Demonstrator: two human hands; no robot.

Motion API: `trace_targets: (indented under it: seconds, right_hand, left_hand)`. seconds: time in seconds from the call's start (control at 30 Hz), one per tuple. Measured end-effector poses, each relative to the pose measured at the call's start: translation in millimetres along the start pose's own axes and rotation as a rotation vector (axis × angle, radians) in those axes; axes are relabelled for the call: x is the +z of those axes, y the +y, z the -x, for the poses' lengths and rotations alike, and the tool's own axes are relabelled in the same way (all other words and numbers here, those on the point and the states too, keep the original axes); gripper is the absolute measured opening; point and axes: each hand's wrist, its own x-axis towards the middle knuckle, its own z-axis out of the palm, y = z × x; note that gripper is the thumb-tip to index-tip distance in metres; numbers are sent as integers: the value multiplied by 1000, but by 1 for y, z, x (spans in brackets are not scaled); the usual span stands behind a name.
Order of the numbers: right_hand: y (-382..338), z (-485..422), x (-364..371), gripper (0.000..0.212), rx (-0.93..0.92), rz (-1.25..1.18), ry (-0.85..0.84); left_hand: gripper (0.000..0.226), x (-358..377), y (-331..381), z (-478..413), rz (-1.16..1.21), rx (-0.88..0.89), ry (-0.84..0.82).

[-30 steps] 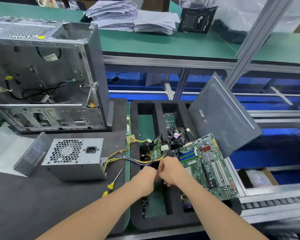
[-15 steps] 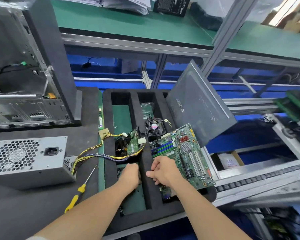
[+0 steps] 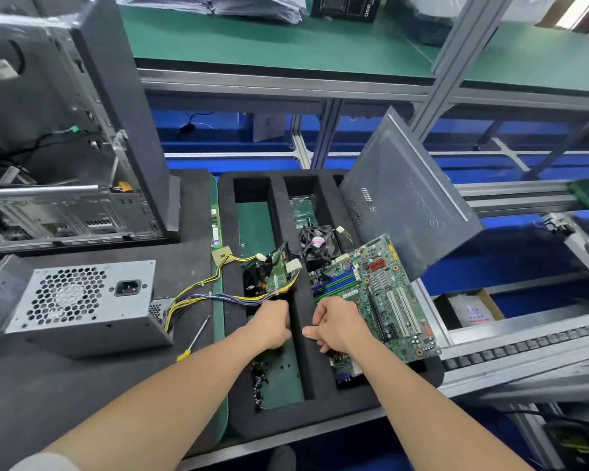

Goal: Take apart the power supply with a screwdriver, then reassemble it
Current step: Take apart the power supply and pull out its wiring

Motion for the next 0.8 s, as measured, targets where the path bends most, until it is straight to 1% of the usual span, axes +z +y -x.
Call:
trace_targets:
  seconds: [0.1,0.2,0.27,0.37,0.43,0.5,0.57,0.63,0.7,0.8]
  right_hand:
    - [-2,-2,-1,25,-3,21,-7]
    - [-9,-4,-4,23,-25,69,-20]
    - [-17,-4,-5,23,-49,101,-23]
    - [-31,-2,-3,19,-129,89,-26]
    - [-42,0,-2,13,-206,-27,-26]
    - [-54,2,-2,7,-298,-133,-35]
    - [-67,6,-3,2,-379,-252,-88]
    - [-82,10,-3,6,-425,-449,-191]
    - [-94,13,-4,14,-469,-626,-279]
    - [-108,16,-9,18,-540,-816,-328]
  left_hand:
    - [14,-9,-1,9,11,32,-30]
    - [18,-21,-3,22,49,50,-18]
    - [19,-33,-4,32,98,51,39]
    - [12,-53,-8,48,241,40,177]
    - [7,-64,-14,57,374,53,234]
    - [4,-72,-20,67,570,62,261]
    - [9,-78,-26,76,733,61,304]
    - [15,-84,-29,82,790,68,350]
    - [14,-91,-30,87,834,62,408]
    - [20,-107,-31,94,869,27,514]
